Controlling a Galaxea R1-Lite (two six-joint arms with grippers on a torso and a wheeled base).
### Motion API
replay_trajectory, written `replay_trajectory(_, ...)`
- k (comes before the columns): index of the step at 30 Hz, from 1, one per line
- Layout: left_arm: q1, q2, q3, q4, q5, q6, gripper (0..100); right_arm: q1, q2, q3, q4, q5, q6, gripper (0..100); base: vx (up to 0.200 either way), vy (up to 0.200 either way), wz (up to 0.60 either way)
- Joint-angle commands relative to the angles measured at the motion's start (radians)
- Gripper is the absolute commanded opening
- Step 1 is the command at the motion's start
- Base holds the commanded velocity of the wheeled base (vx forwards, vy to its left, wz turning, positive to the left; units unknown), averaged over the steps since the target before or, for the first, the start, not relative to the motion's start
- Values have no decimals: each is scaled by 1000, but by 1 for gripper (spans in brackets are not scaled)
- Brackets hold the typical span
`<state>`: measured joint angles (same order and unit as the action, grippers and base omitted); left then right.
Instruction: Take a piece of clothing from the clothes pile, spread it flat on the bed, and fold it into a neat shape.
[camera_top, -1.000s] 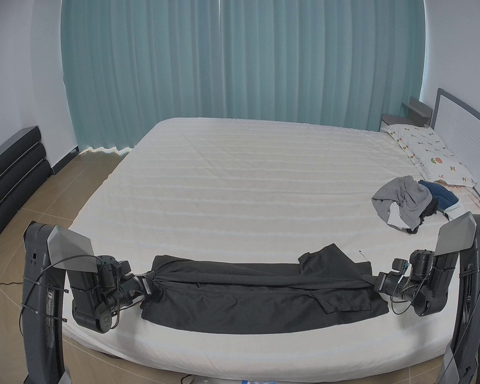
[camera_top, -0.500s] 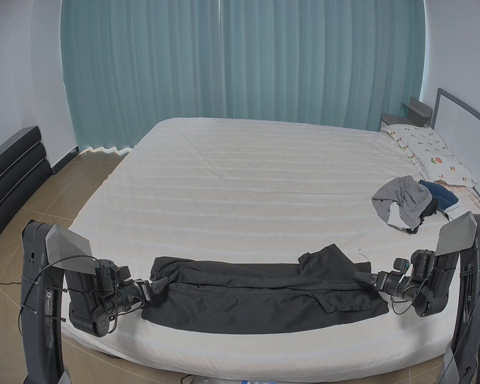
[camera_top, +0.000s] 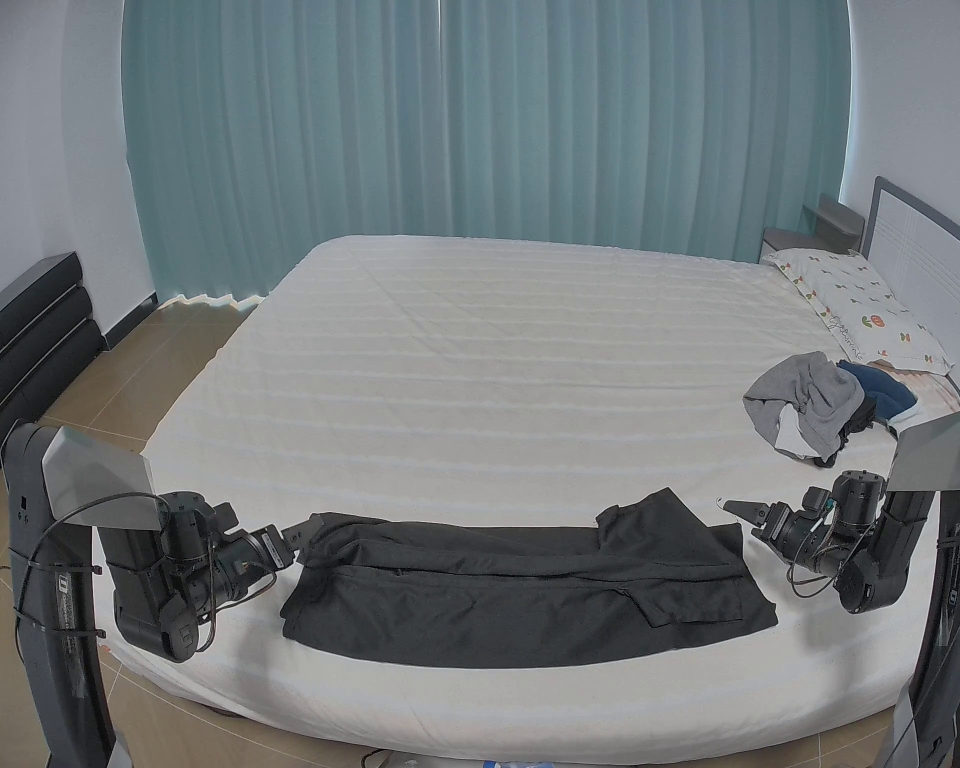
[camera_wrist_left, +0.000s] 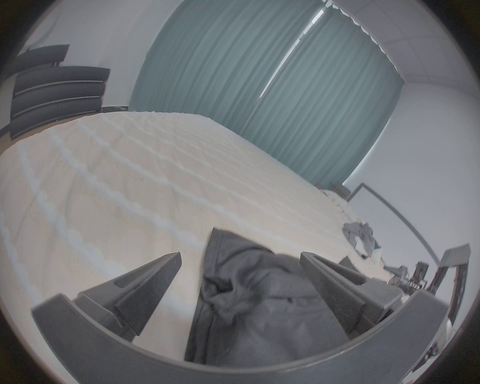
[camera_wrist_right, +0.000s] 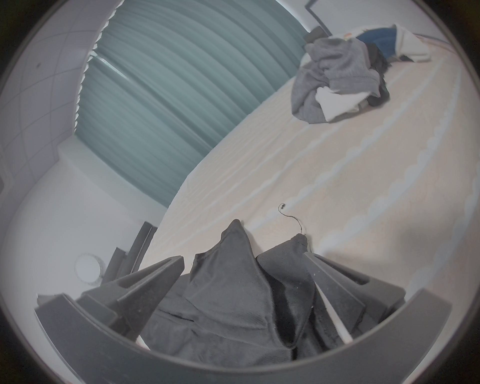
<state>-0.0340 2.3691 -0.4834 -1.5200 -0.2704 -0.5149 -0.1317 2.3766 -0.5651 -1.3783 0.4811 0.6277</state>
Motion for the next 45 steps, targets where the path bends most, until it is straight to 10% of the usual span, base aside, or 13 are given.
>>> replay_trajectory(1, -6, -24, -170, 158, 4, -94, 100, 26, -10, -144, 139, -35, 156, 100, 0, 0, 0)
replay_trajectory(12, -18, 59, -549, 689, 27, -162, 100, 37, 39, -194, 220, -35, 187, 100, 0, 0, 0)
replay_trajectory(32, -64, 111, -597, 727, 96, -145, 100, 35, 35, -200, 220, -73, 185, 100, 0, 0, 0)
replay_trajectory(33, -64, 113, -597, 727, 96, -145, 0, 34, 35, -200, 220, -73, 185, 100, 0, 0, 0)
replay_trajectory(45, -66, 117, -586, 707, 198, -143, 0, 30, 44, -251, 315, -122, 182, 100, 0, 0, 0)
